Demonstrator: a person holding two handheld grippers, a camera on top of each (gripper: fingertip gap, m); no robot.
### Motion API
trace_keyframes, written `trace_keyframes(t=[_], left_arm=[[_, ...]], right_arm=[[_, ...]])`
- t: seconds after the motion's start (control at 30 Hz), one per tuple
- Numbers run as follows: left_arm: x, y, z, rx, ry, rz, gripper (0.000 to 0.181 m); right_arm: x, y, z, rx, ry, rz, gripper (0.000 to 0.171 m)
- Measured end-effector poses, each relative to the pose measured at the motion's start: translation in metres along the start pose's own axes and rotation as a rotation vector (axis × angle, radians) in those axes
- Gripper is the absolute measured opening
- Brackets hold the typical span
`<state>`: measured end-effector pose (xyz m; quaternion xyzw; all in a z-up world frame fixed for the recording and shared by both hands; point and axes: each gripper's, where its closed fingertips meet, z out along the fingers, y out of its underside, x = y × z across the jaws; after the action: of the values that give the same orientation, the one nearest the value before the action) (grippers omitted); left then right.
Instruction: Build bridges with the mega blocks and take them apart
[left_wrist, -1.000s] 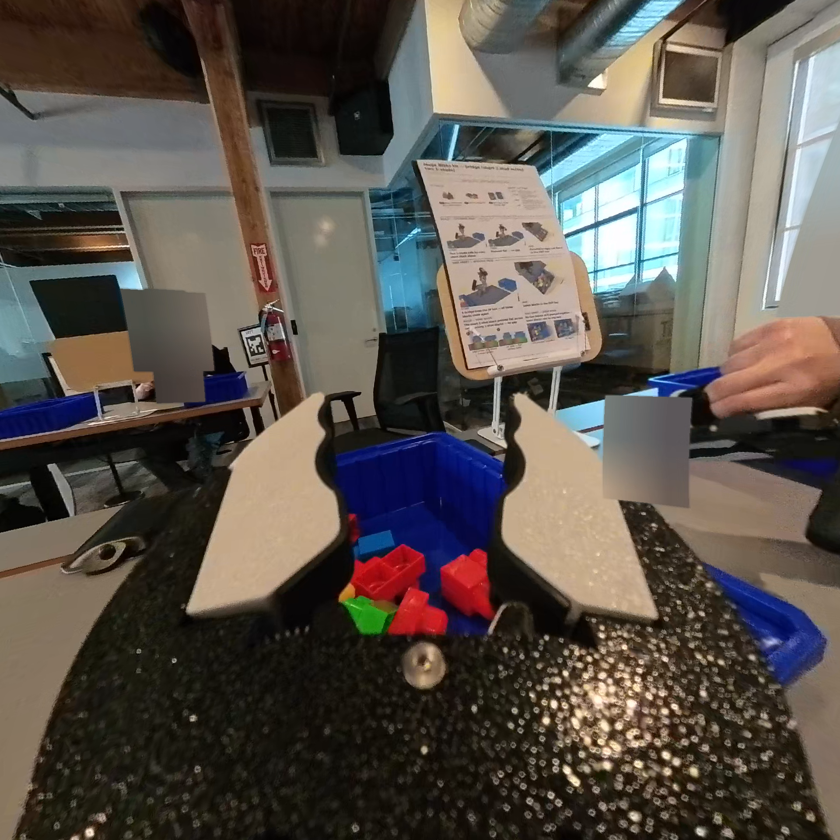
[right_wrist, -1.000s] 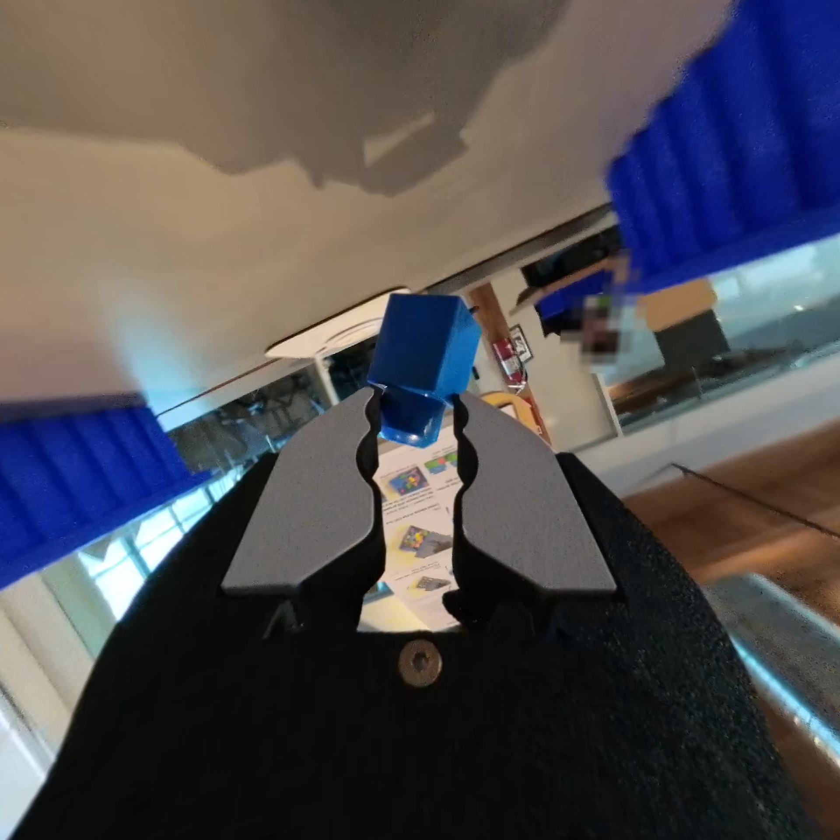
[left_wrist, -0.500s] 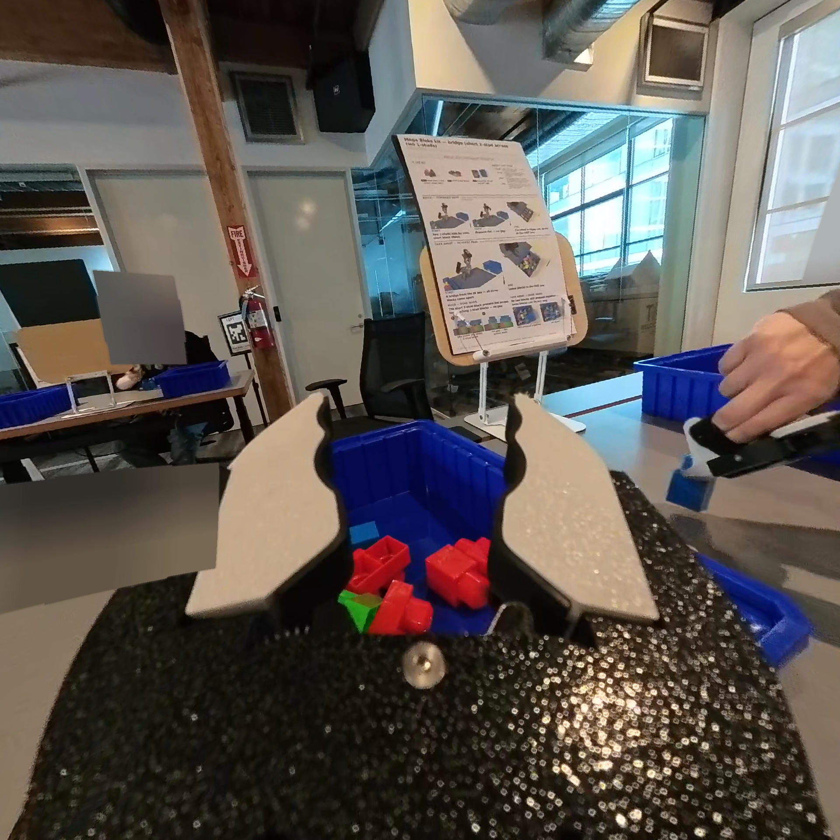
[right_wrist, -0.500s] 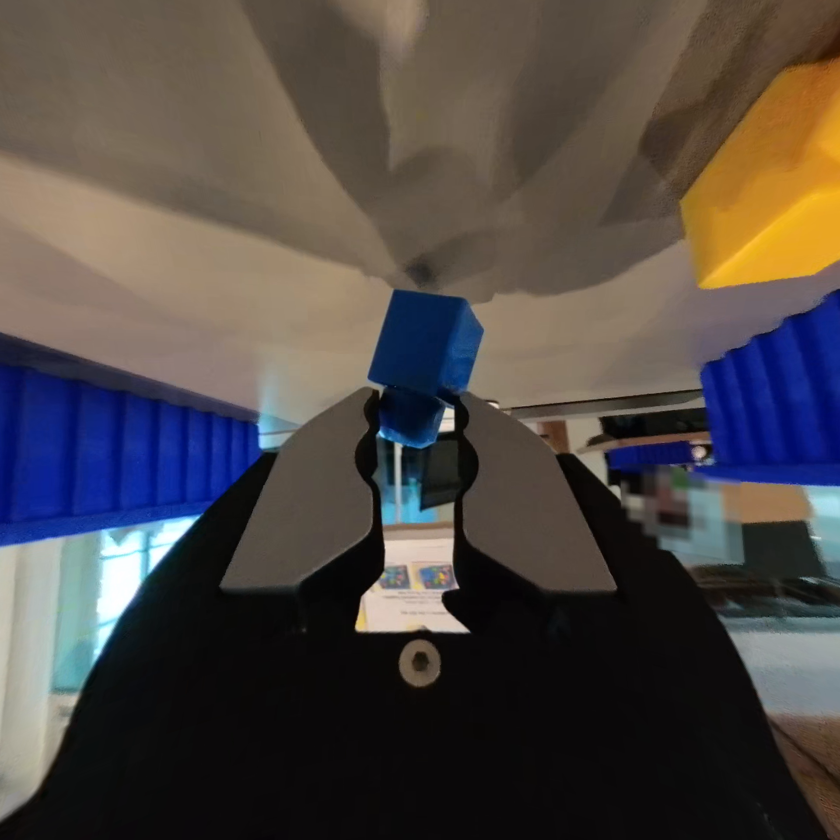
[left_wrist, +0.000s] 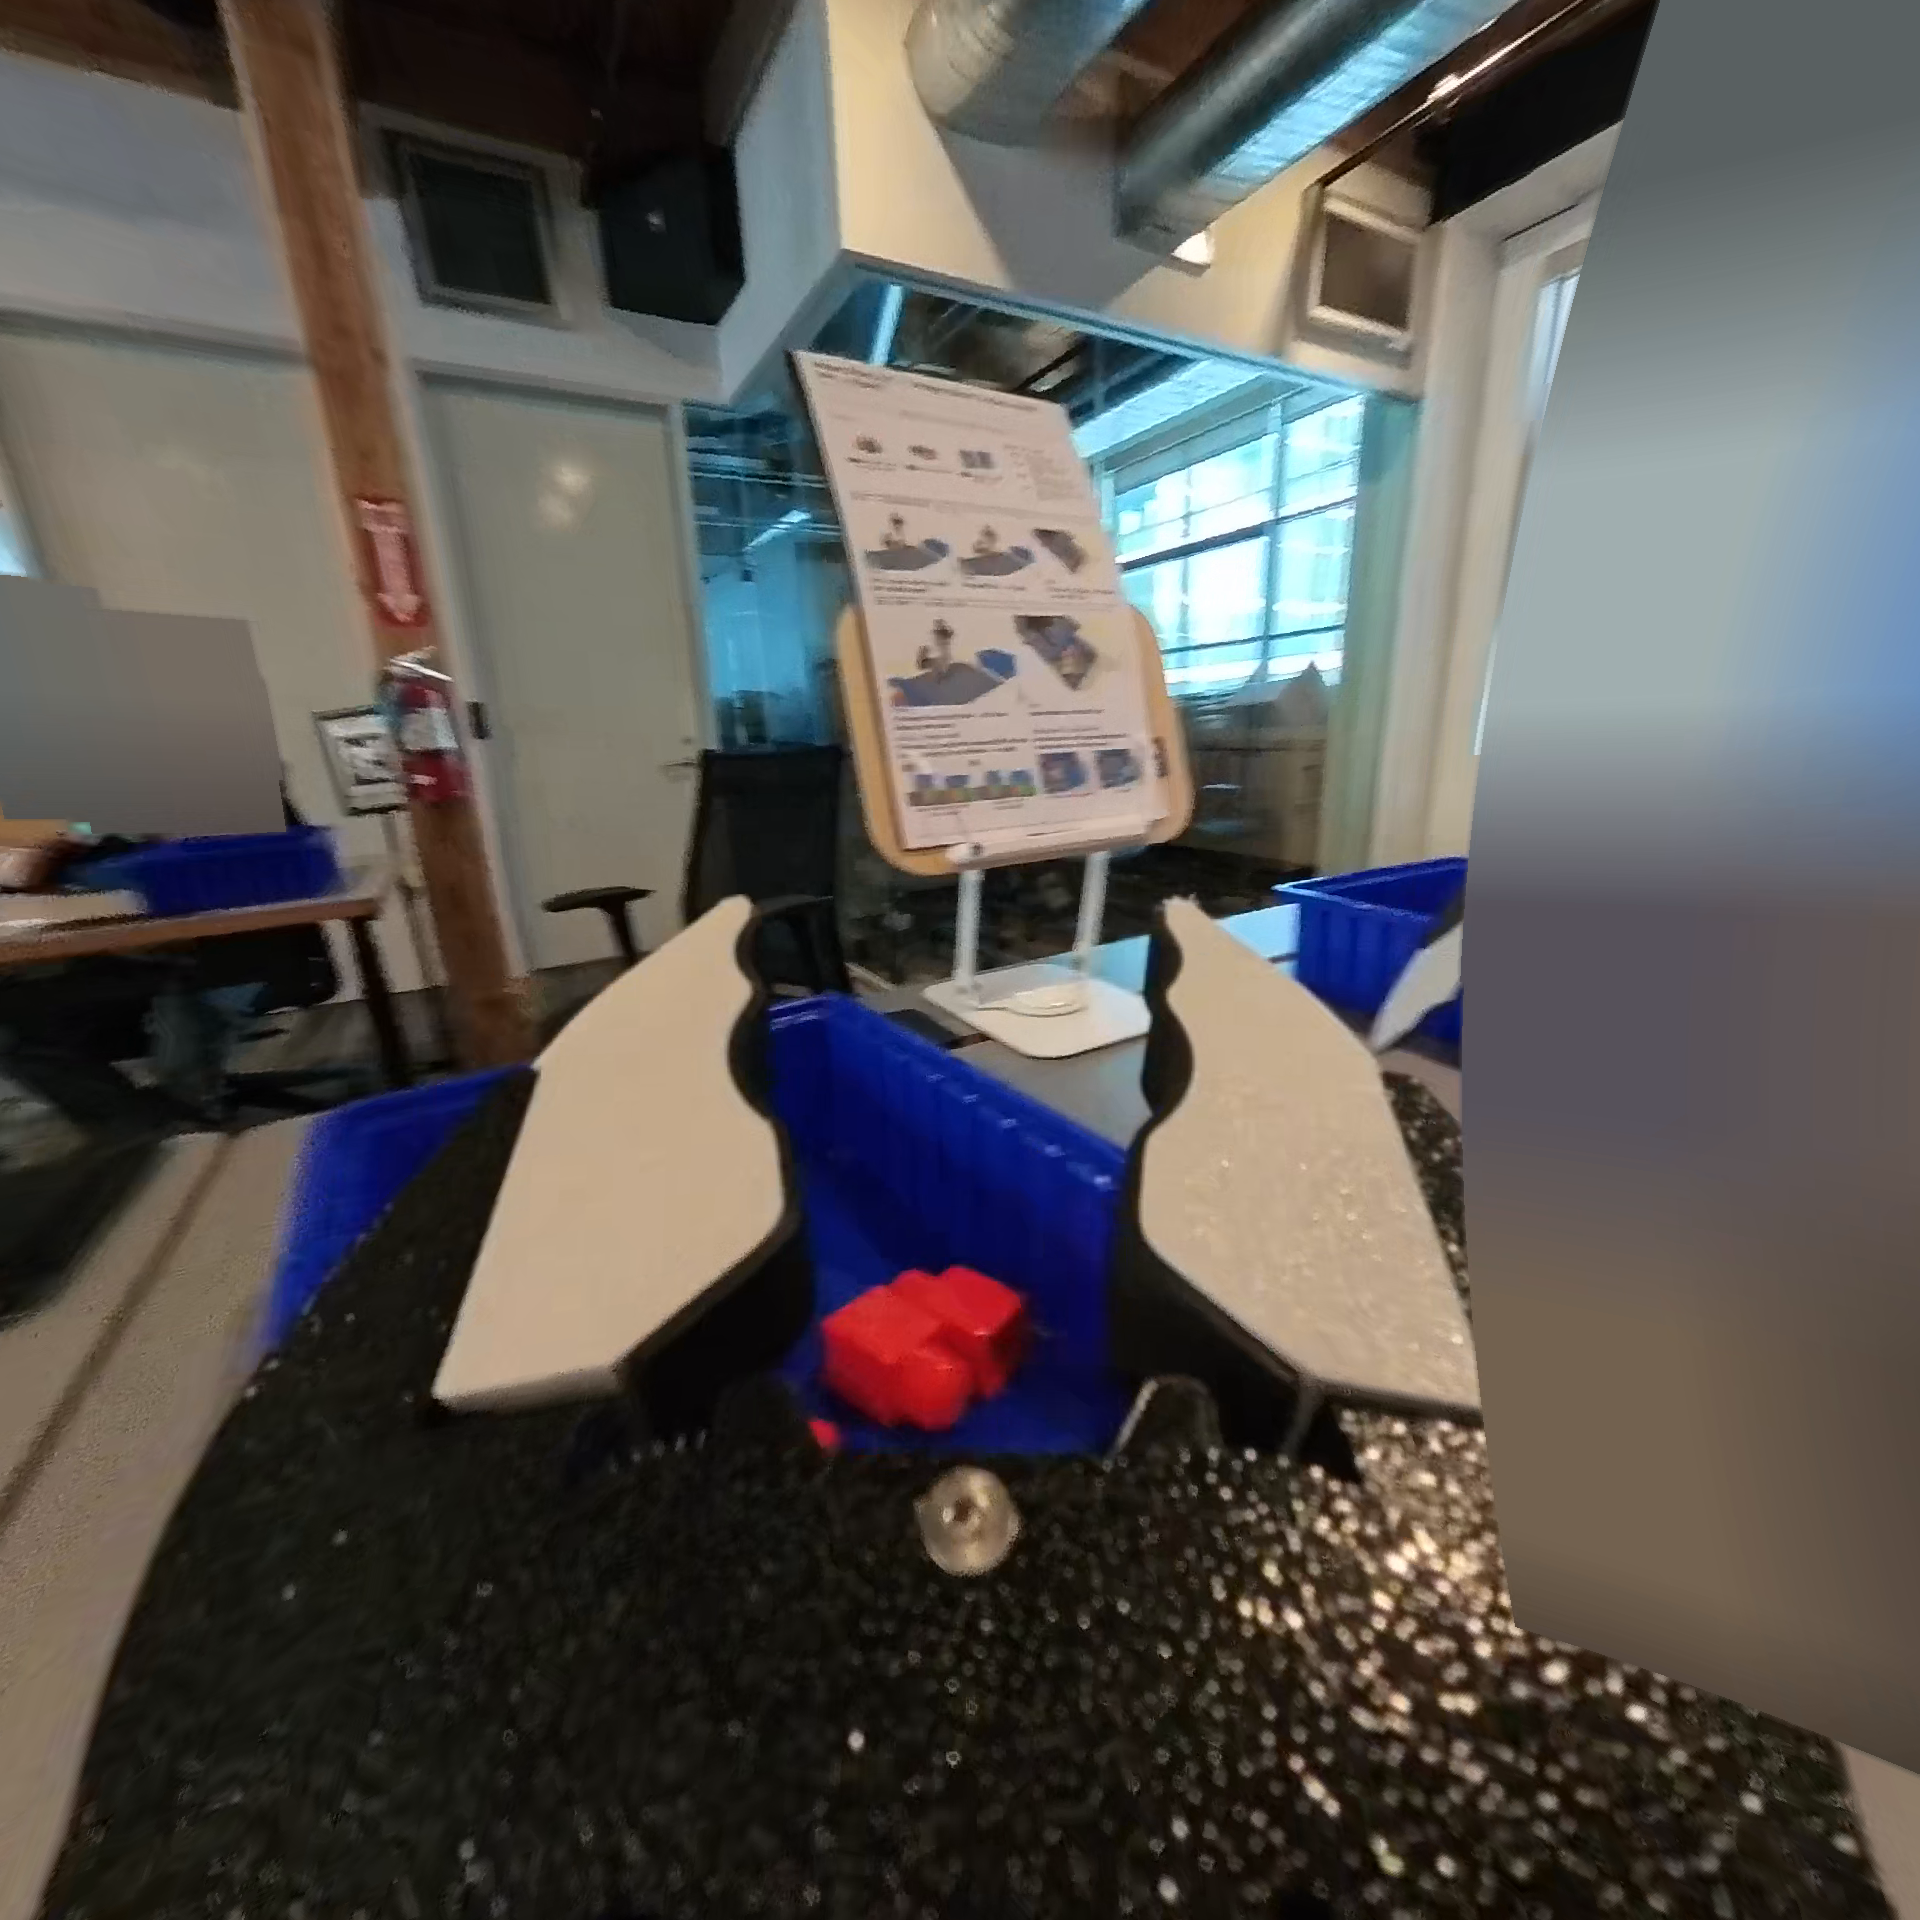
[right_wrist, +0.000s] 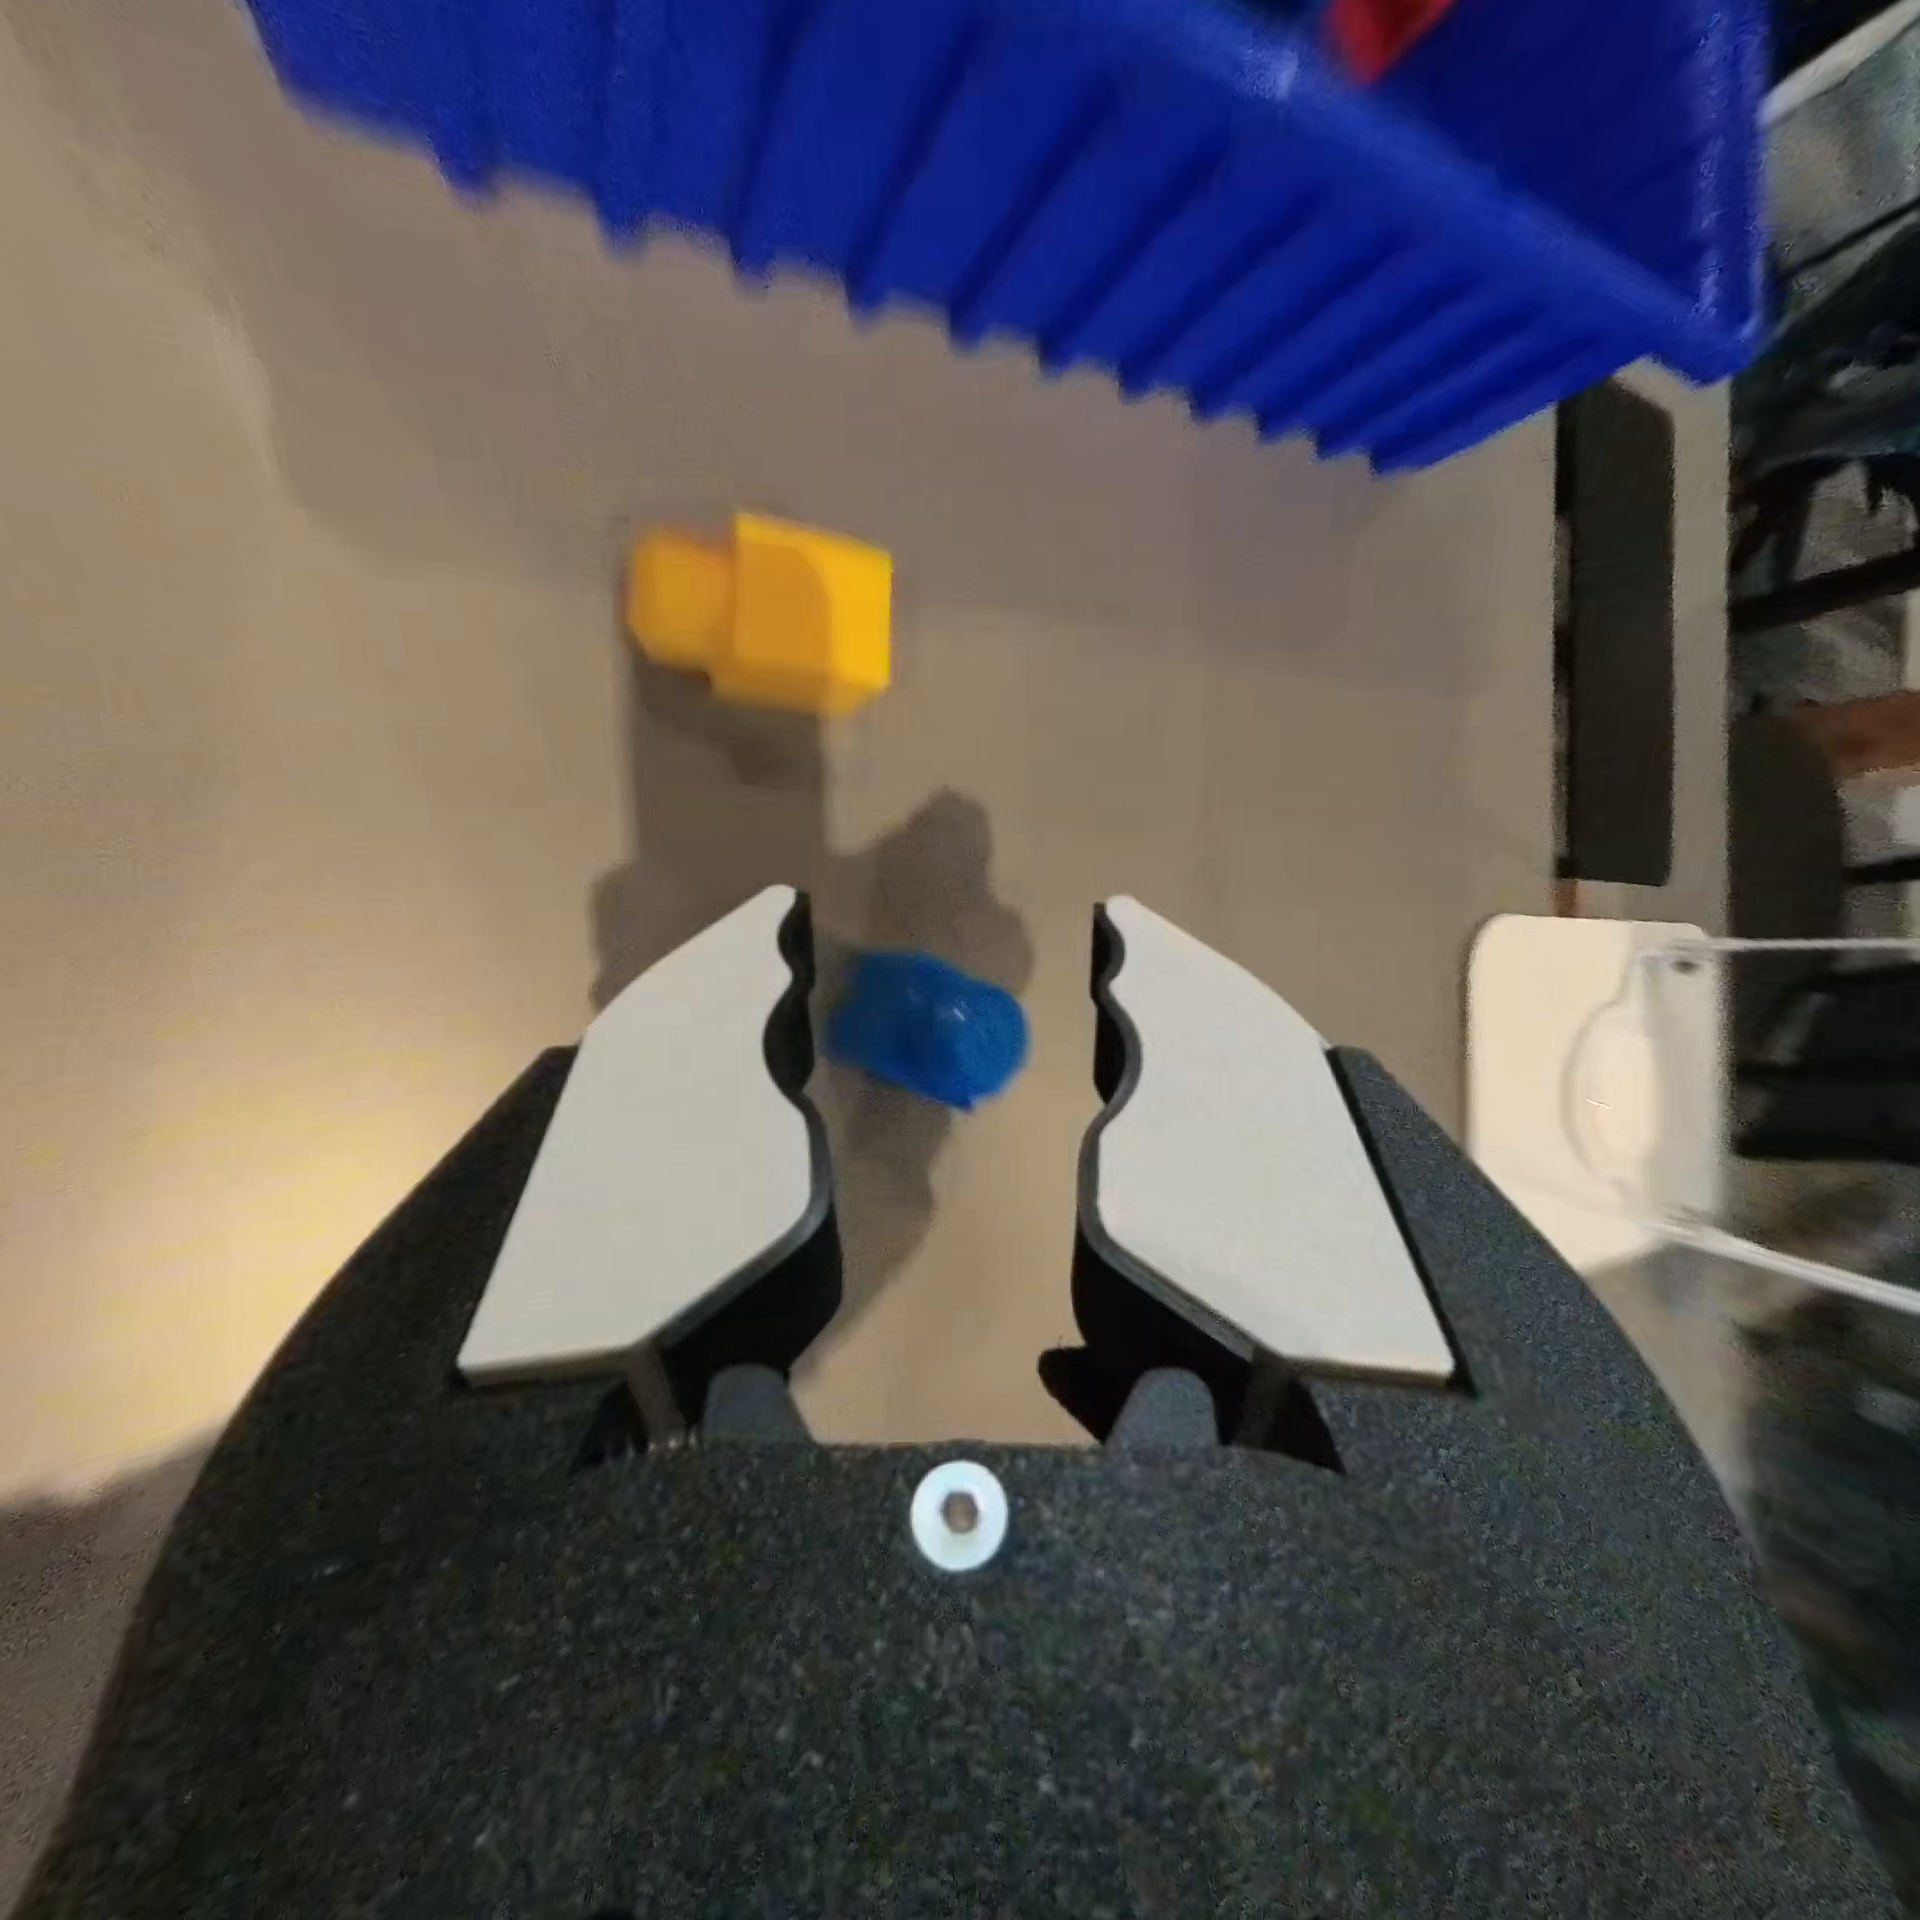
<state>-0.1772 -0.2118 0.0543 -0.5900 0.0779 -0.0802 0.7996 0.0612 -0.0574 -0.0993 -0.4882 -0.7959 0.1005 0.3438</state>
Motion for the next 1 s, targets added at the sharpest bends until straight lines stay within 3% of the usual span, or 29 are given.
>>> trace_keyframes(t=[0.13, 0.2, 0.27, 0.37, 0.63, 0.67, 0.7, 0.9, 1.0], left_arm=[[0.037, 0.001, 0.012, -0.022, 0.121, -0.136, 0.064], [0.056, 0.003, 0.019, -0.038, 0.160, -0.192, 0.064], [0.078, 0.008, 0.025, -0.083, 0.206, -0.199, 0.064], [0.099, 0.016, 0.031, -0.154, 0.200, -0.124, 0.064], [0.146, 0.018, 0.019, -0.178, 0.180, 0.055, 0.067], [0.153, 0.019, 0.016, -0.182, 0.195, 0.074, 0.070], [0.159, 0.022, 0.015, -0.189, 0.201, 0.092, 0.073], [0.186, 0.062, 0.015, -0.334, 0.217, 0.281, 0.095], [0.213, 0.080, 0.025, -0.336, 0.295, 0.434, 0.095]], right_arm=[[-0.033, -0.037, 0.009, 0.251, -0.089, 0.267, 0.044], [-0.051, -0.051, 0.021, 0.320, -0.139, 0.271, 0.048], [-0.053, -0.050, 0.039, 0.283, -0.118, 0.223, 0.063], [-0.060, -0.054, 0.061, 0.235, -0.235, 0.272, 0.086], [-0.056, -0.035, 0.092, 0.068, -0.242, 0.291, 0.087], [-0.053, -0.035, 0.092, 0.069, -0.227, 0.295, 0.068], [-0.052, -0.038, 0.090, 0.085, -0.230, 0.304, 0.066], [-0.050, -0.047, 0.055, 0.190, -0.330, 0.408, 0.066], [-0.064, -0.053, 0.016, 0.312, -0.545, 0.425, 0.066]])
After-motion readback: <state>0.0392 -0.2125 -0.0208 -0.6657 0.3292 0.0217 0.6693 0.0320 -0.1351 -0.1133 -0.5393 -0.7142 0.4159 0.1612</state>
